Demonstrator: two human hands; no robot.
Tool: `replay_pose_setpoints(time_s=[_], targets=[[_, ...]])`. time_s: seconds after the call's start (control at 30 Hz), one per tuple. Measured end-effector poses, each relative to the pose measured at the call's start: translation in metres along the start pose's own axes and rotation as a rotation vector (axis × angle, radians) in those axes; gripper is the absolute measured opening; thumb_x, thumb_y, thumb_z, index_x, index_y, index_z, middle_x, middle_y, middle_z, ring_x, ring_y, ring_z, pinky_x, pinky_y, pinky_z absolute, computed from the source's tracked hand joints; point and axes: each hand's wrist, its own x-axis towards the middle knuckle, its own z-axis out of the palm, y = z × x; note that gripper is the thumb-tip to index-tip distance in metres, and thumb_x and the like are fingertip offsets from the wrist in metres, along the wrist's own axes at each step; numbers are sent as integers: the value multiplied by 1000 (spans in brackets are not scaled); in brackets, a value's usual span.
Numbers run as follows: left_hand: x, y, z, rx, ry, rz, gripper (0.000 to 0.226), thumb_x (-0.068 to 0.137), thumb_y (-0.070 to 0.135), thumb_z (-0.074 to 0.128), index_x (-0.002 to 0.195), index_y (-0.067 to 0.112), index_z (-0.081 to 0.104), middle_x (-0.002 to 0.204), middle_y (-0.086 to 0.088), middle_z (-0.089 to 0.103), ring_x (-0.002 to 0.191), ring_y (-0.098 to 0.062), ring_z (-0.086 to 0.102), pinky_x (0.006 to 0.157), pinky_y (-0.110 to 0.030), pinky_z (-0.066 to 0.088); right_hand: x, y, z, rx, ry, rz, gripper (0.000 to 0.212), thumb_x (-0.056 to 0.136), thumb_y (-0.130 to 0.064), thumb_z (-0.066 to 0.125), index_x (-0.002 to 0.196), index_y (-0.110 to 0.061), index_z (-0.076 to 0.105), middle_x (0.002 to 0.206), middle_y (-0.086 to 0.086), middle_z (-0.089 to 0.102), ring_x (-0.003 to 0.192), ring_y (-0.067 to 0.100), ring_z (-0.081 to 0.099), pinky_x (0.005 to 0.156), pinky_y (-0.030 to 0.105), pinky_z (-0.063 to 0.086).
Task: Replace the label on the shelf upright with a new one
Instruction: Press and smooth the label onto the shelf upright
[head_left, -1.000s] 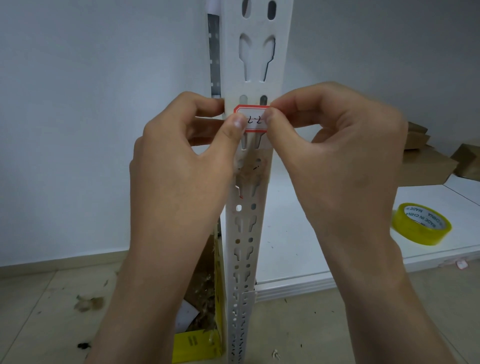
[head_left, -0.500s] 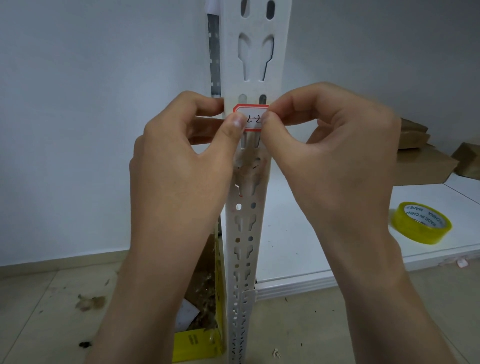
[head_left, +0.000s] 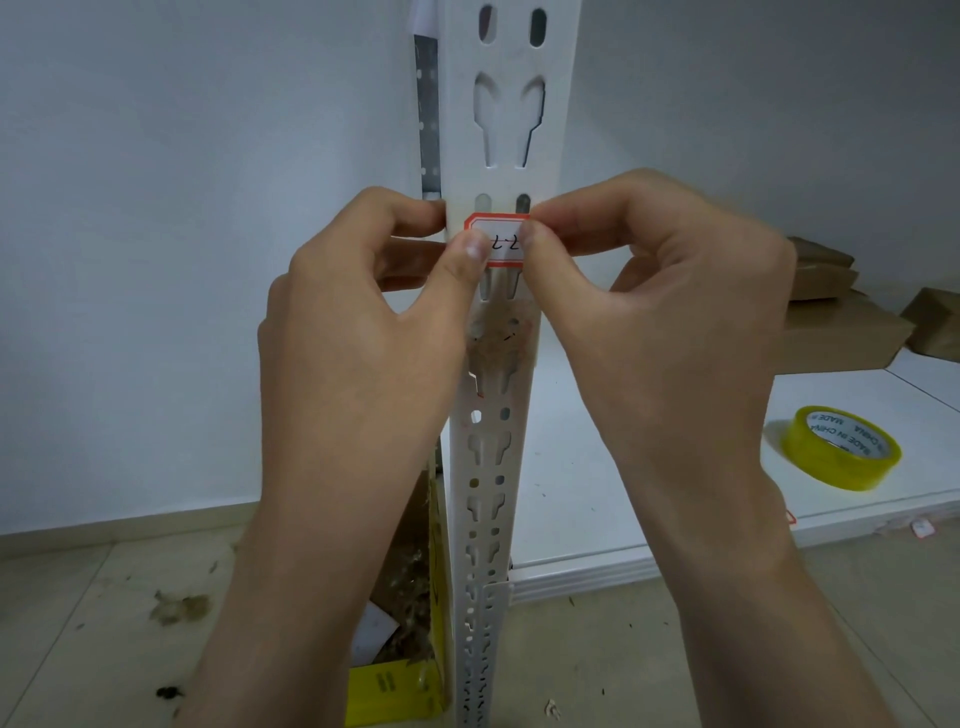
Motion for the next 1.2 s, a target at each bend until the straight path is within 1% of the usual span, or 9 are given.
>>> replay_pose_setpoints(time_s=[0.2,0.3,0.4,0.6,0.77,0.83,1.0,1.1,1.2], targets=[[1,-1,0,5,0,3,23,91,49,61,110,37,66,100,22,72,97,4,68,93,-38,57,0,-1,-2,-18,-47,12,8,90,-36,73,90,-29,76,86,-19,73,55,-9,51,61,2,37],[2,-1,0,0,1,3,21,91,48,62,109,37,66,98,24,71,96,5,68,92,-37,57,0,0,-3,23,0,12,8,90,-32,74,90,-24,76,82,-21,69,56,-8,54,62,2,39],[2,-1,0,-2,-2,2,19,91,48,63,107,38,65,95,26,70,95,6,68,91,-36,57,-1,2,-2,35,51,-9,8,90,-27,76,87,-19,77,78,-20,66,55,-13,51,62,1,38],[1,-1,0,-6,-1,2,18,91,48,63,106,38,66,93,26,70,93,8,68,91,-35,56,-2,4,0,29,35,-41,10,91,-29,76,91,-19,79,84,-14,73,61,-17,47,65,-1,39],[1,-2,0,-13,2,1,22,91,47,63,109,35,68,98,22,72,96,4,69,92,-37,57,0,2,-1,7,8,-13,7,90,-32,76,90,-25,78,83,-16,74,54,-12,48,61,1,38],[1,-2,0,-9,6,0,21,91,48,63,108,36,67,98,22,72,95,3,69,91,-38,57,0,2,-2,-10,-12,-9,7,90,-33,75,89,-26,77,83,-18,73,54,-10,50,64,1,41],[0,0,-1,-2,-5,-7,19,92,48,63,108,37,66,95,24,71,93,7,68,90,-34,57,-1,3,-2,30,31,-24,10,92,-24,76,90,-15,75,83,-18,66,64,-13,54,65,0,41],[0,1,-1,0,-5,-7,18,93,47,63,107,37,66,94,25,71,94,7,68,91,-34,57,-1,4,-1,30,30,-34,9,92,-24,76,92,-15,76,84,-17,67,65,-14,53,65,-1,41],[0,0,-1,5,-5,-5,18,92,47,63,108,38,66,94,25,70,94,8,68,91,-34,56,0,3,0,24,13,-28,8,91,-27,75,93,-19,77,84,-19,68,59,-13,51,65,0,40]])
